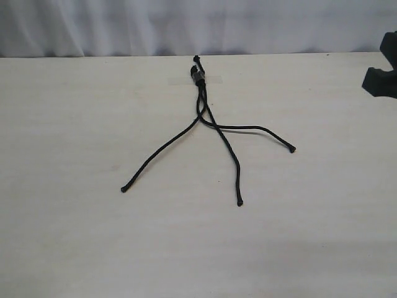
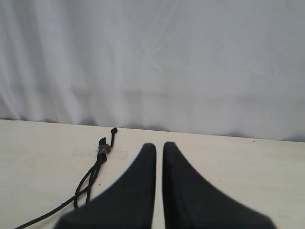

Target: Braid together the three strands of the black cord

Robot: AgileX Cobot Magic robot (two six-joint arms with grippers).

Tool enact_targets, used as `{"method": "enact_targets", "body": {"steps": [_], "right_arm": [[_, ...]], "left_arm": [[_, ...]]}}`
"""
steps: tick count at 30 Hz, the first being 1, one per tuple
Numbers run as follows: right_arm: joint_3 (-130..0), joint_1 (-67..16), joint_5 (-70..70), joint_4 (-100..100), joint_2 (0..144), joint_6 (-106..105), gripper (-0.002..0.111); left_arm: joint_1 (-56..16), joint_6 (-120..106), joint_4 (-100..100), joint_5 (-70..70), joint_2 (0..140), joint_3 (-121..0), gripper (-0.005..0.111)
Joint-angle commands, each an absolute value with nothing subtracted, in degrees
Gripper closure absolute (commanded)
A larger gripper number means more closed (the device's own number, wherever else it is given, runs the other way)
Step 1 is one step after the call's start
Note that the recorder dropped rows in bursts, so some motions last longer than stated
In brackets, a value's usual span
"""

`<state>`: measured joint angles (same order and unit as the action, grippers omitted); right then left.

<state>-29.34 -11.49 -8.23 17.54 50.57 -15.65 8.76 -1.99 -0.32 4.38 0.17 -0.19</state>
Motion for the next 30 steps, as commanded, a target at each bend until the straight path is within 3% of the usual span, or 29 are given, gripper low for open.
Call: {"method": "enact_targets", "body": {"steps": [1, 7, 16, 25, 30], "right_arm": [[-29.08, -11.37, -8.79, 17.70, 50.44, -15.51, 0.104], [-29.08, -11.37, -8.04, 17.70, 50.44, -12.19, 0.104], [-27.04, -11.37, 12.80, 18.72, 35.18, -12.28, 0.104], [-10.18, -11.37, 3.88, 20.08, 22.42, -12.27, 0.104], [0.00, -11.37, -13.94, 14.56, 17.04, -5.64, 0.104]], "left_arm": [[8.61, -2.32, -0.58, 3.97, 0.00, 0.00, 0.107], [8.61, -2.32, -0.58, 3.97, 0.00, 0.00, 0.107], [8.61, -2.32, -0.58, 3.97, 0.00, 0.00, 0.107], [8.61, -2.32, -0.58, 3.97, 0.00, 0.00, 0.107], [8.61, -2.32, -0.58, 4.14, 0.00, 0.00, 0.107]]}}
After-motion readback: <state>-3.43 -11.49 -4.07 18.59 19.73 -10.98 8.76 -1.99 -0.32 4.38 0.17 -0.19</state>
